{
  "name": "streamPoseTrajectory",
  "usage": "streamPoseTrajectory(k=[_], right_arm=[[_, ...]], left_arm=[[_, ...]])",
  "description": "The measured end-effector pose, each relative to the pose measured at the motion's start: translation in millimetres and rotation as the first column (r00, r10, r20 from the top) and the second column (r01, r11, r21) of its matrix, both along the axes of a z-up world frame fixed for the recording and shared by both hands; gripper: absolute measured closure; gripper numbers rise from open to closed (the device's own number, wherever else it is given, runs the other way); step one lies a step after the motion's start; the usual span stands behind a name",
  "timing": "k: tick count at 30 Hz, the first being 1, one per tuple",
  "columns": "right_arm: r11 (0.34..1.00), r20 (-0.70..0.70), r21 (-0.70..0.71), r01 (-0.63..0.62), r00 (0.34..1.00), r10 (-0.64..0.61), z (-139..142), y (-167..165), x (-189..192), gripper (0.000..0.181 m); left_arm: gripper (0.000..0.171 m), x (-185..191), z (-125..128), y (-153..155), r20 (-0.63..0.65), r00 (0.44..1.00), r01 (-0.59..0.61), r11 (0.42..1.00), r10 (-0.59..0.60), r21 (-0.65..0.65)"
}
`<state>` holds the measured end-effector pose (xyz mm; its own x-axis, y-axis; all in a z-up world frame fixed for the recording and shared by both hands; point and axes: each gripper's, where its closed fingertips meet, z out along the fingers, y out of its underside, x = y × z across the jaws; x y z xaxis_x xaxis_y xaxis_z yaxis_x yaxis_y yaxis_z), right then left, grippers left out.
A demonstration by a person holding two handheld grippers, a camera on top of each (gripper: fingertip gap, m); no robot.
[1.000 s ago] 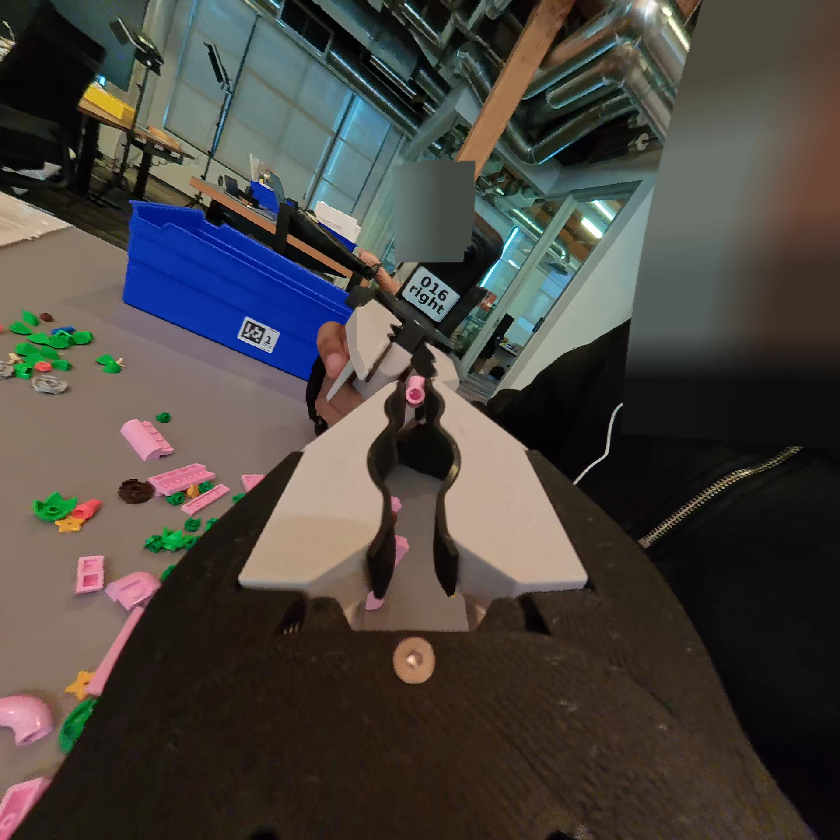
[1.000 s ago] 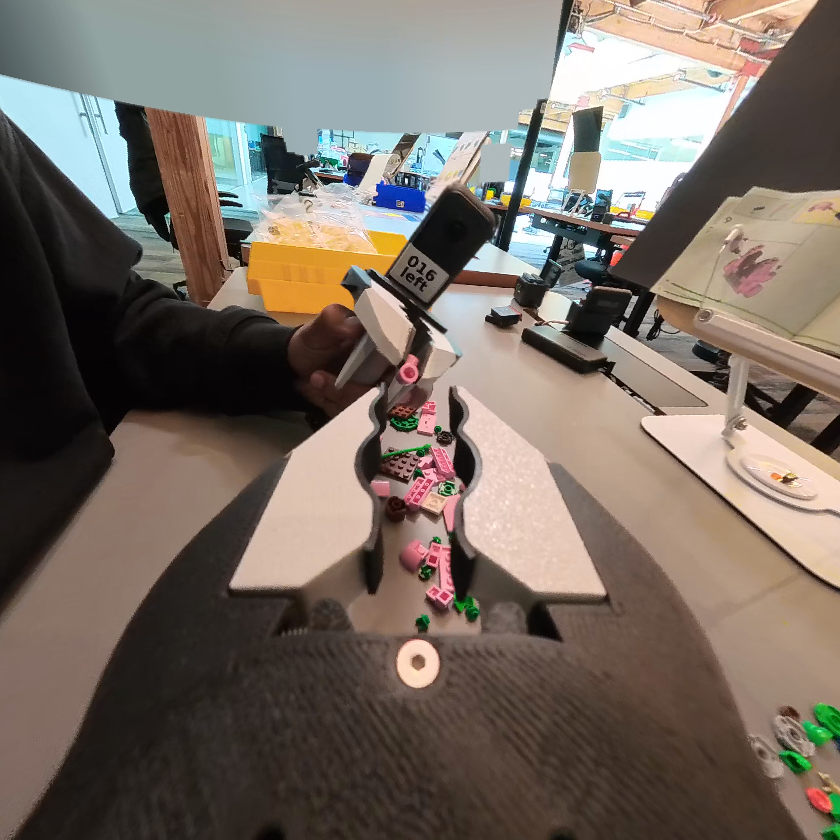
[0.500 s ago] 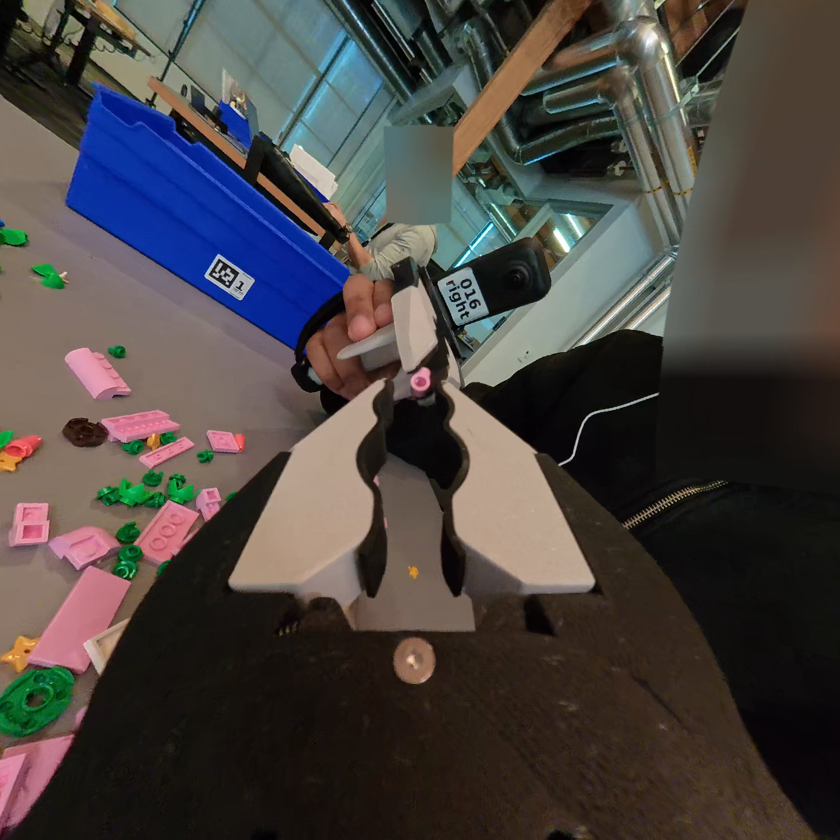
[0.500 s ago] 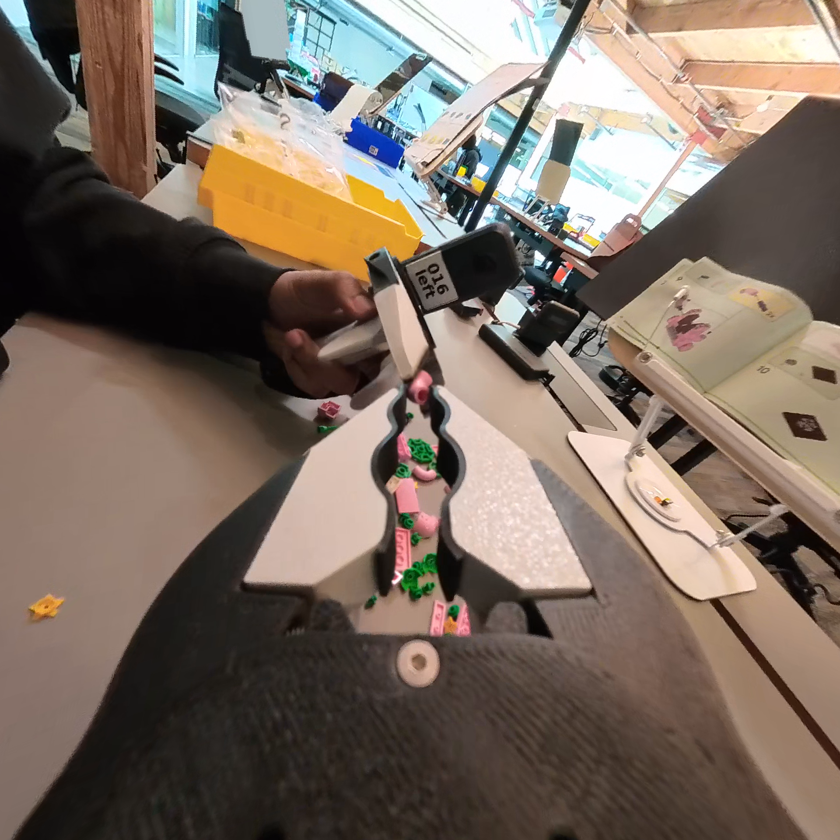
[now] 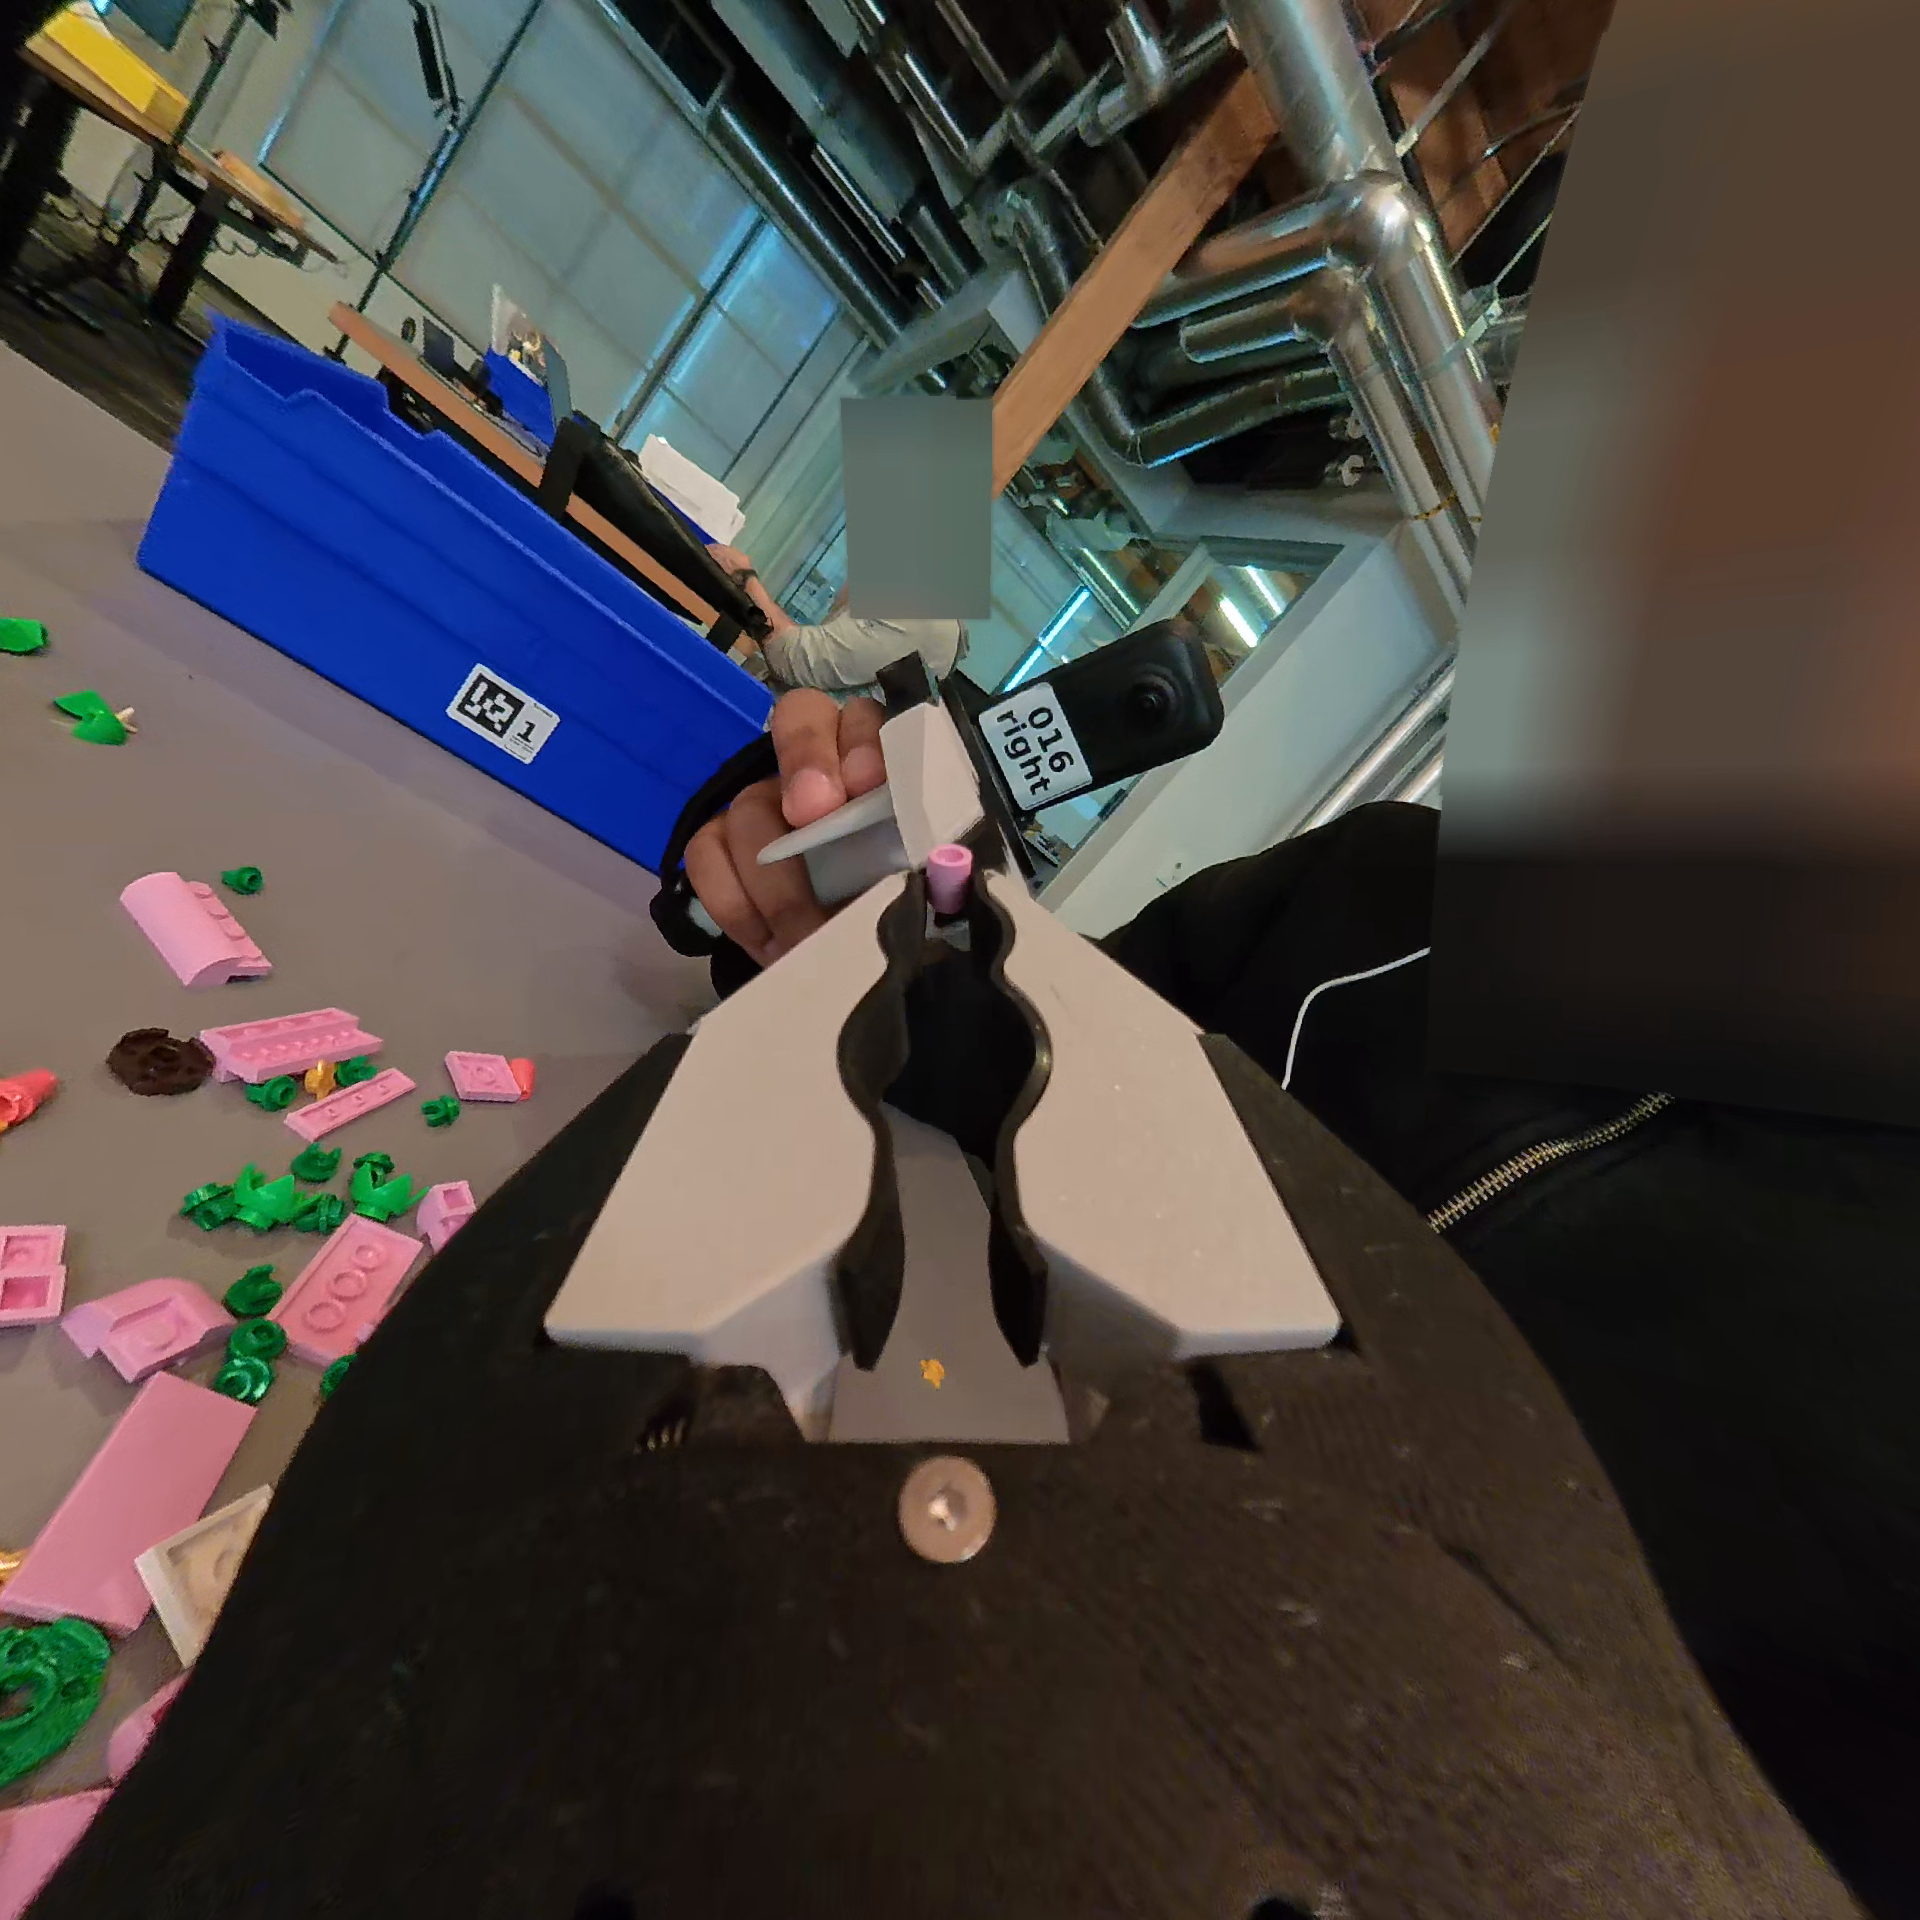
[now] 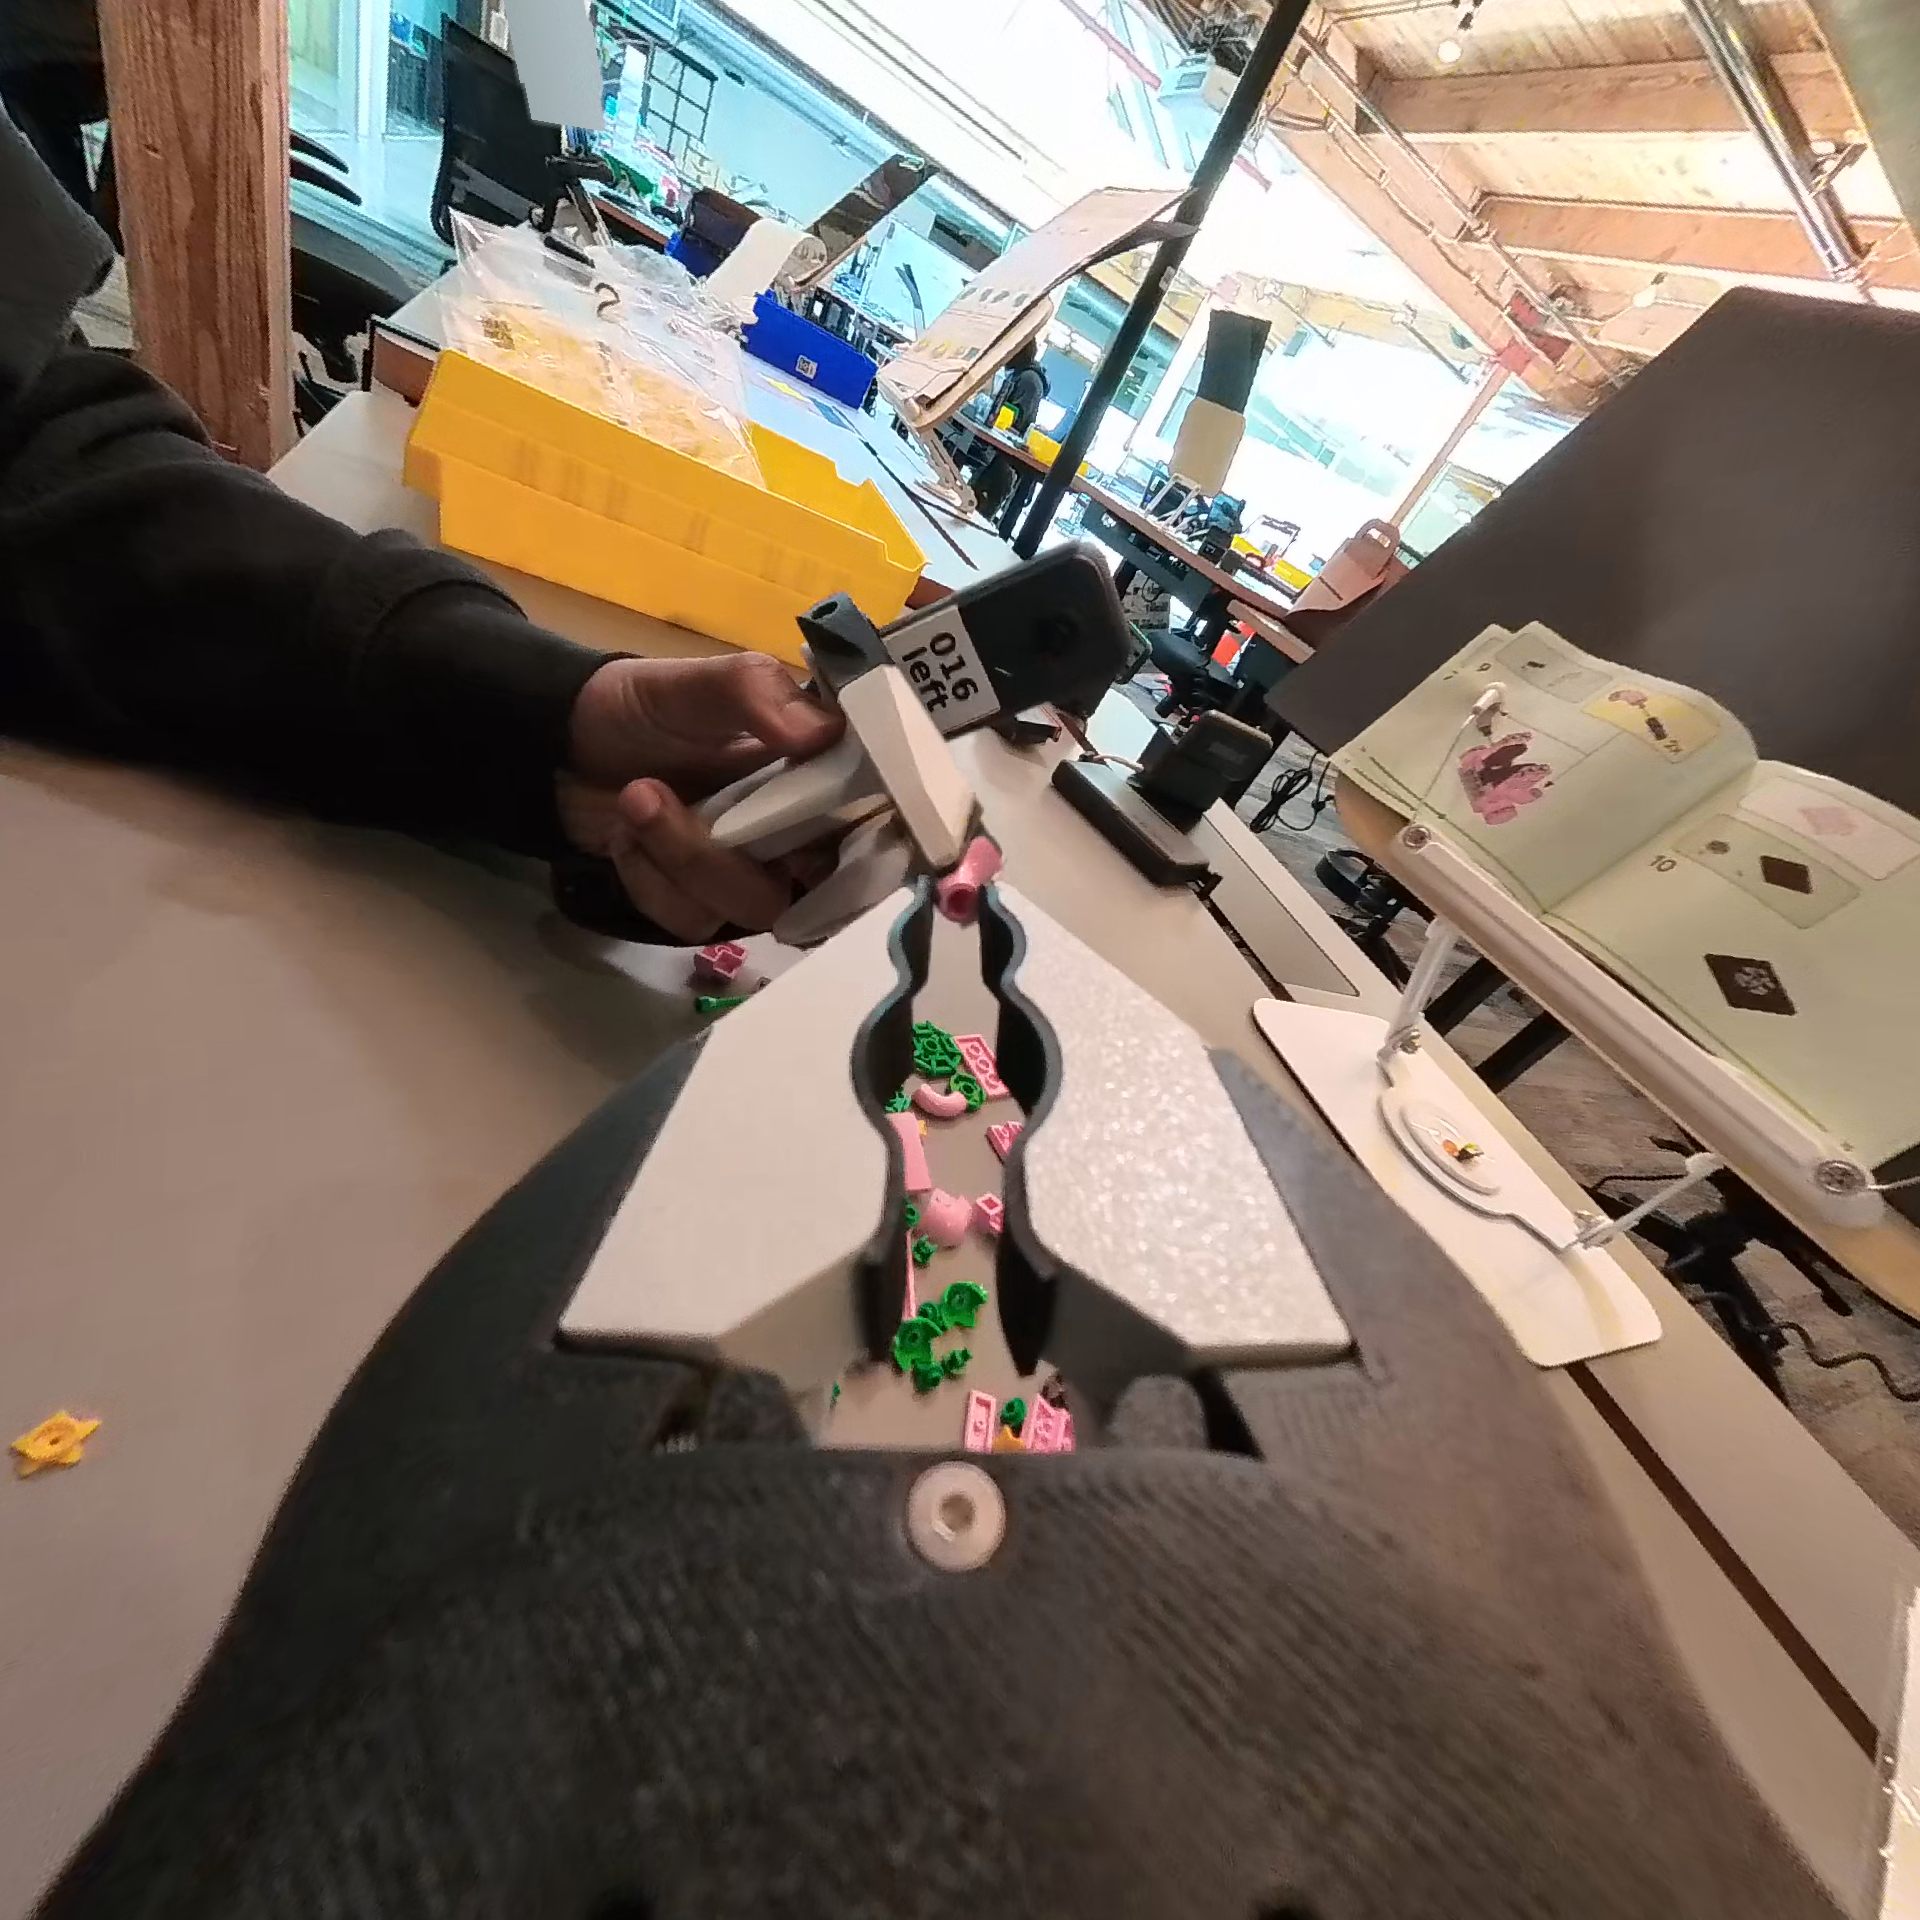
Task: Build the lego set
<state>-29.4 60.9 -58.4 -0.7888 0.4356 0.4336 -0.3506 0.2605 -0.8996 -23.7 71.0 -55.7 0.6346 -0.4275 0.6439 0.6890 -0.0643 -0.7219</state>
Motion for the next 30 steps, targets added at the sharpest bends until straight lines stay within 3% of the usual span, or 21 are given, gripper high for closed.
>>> streamPoseTrajectory(k=[6,9,11,13,16,20,24,30], right_arm=[[0.998,0.072,-0.058,0.01,0.997,-0.006,-1,5,-8,0.16],[0.981,0.21,-0.119,0.152,0.97,-0.125,-8,30,-41,0.159],[0.932,0.351,-0.117,0.344,0.892,-0.286,-25,66,-80,0.156],[0.839,0.521,-0.038,0.543,0.727,-0.447,-54,110,-117,0.154],[0.756,0.643,0.069,0.65,0.551,-0.532,-85,151,-149,0.157],[0.674,0.649,0.181,0.716,0.427,-0.629,-109,184,-180,0.169],[0.703,0.699,0.179,0.688,0.414,-0.583,-115,172,-193,0.173],[0.678,0.643,0.282,0.679,0.39,-0.659,-127,171,-197,0.169]], left_arm=[[0.166,-16,8,-9,0.013,0.997,-0.079,0.996,0.079,0.046],[0.166,-24,4,-11,-0.044,0.989,-0.14,0.99,0.141,0.021],[0.166,-25,2,-10,-0.087,0.982,-0.168,0.986,0.168,0.003],[0.166,-24,-1,-8,-0.124,0.976,-0.18,0.983,0.177,-0.017],[0.166,-23,-4,-6,-0.158,0.97,-0.192,0.981,0.184,-0.034],[0.166,-22,-2,-7,-0.147,0.972,-0.19,0.981,0.184,-0.027],[0.166,-30,-6,-9,-0.158,0.963,-0.229,0.972,0.219,-0.044],[0.166,-29,-10,-7,-0.231,0.944,-0.256,0.964,0.234,-0.068]])
